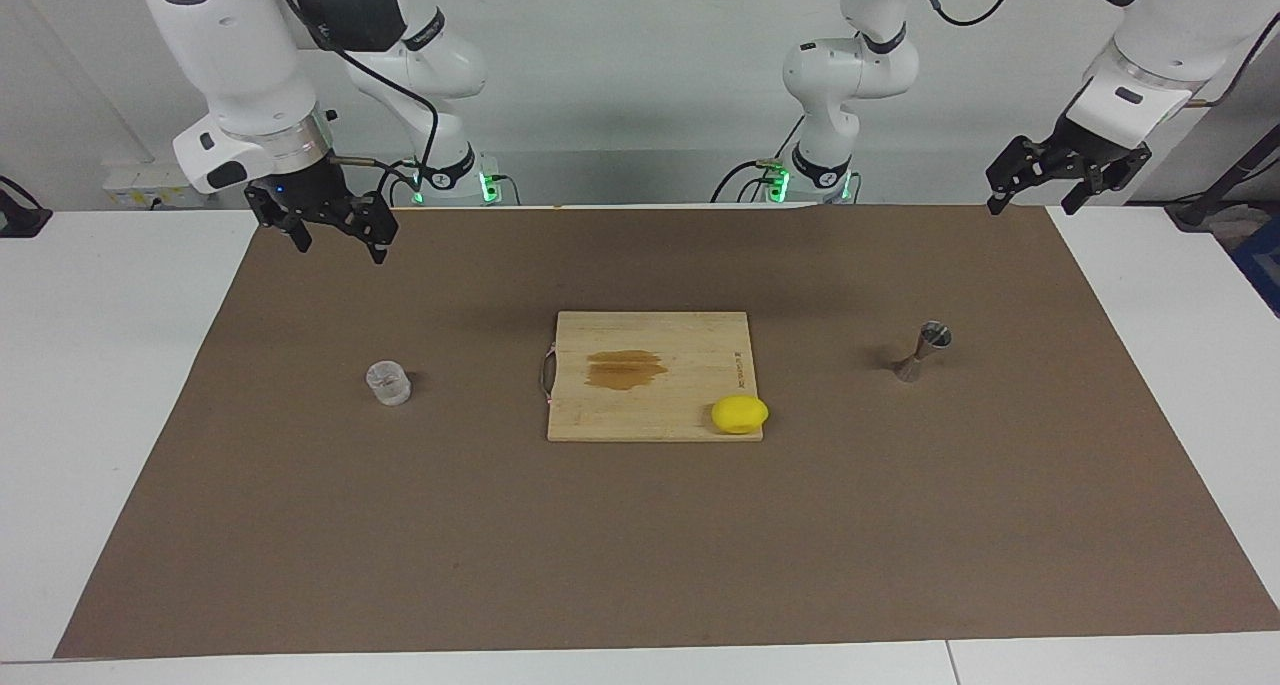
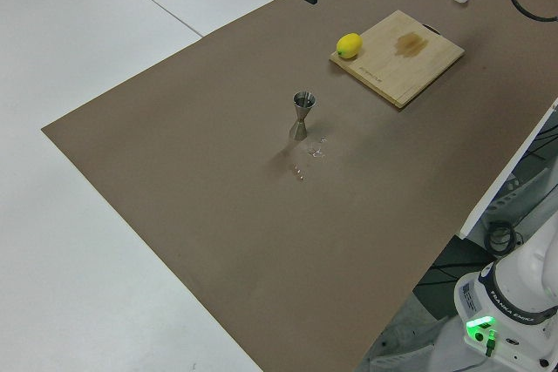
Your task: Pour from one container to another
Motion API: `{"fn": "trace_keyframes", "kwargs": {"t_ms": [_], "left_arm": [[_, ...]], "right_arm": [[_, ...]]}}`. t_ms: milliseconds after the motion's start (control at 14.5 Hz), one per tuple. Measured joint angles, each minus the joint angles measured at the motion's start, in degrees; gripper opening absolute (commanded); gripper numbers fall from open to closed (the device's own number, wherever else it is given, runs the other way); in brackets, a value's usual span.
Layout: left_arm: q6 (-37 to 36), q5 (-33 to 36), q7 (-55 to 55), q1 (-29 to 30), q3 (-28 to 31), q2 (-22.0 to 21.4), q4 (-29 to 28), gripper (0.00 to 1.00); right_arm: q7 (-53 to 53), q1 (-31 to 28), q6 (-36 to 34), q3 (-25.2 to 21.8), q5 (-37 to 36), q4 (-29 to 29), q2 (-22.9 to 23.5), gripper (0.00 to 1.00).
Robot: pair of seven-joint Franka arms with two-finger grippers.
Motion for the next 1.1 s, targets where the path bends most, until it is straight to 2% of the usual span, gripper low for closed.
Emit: {"fn": "trace_keyframes", "kwargs": {"t_ms": [275, 550, 1100], "left_arm": [[0.4, 0.0, 0.0, 0.0, 0.0, 0.0, -0.1, 1.00], [5.0, 0.0, -0.1, 0.0, 0.0, -0.3, -2.4, 1.00], [22.0, 0.0, -2.7, 0.0, 0.0, -5.1, -18.7, 1.00]], "right_arm": [[0.0, 0.0, 0.0, 0.0, 0.0, 0.0, 0.0, 1.00], [0.0, 0.0, 0.0, 0.0, 0.0, 0.0, 0.0, 1.00], [0.0, 0.0, 0.0, 0.0, 0.0, 0.0, 0.0, 1.00]]}}
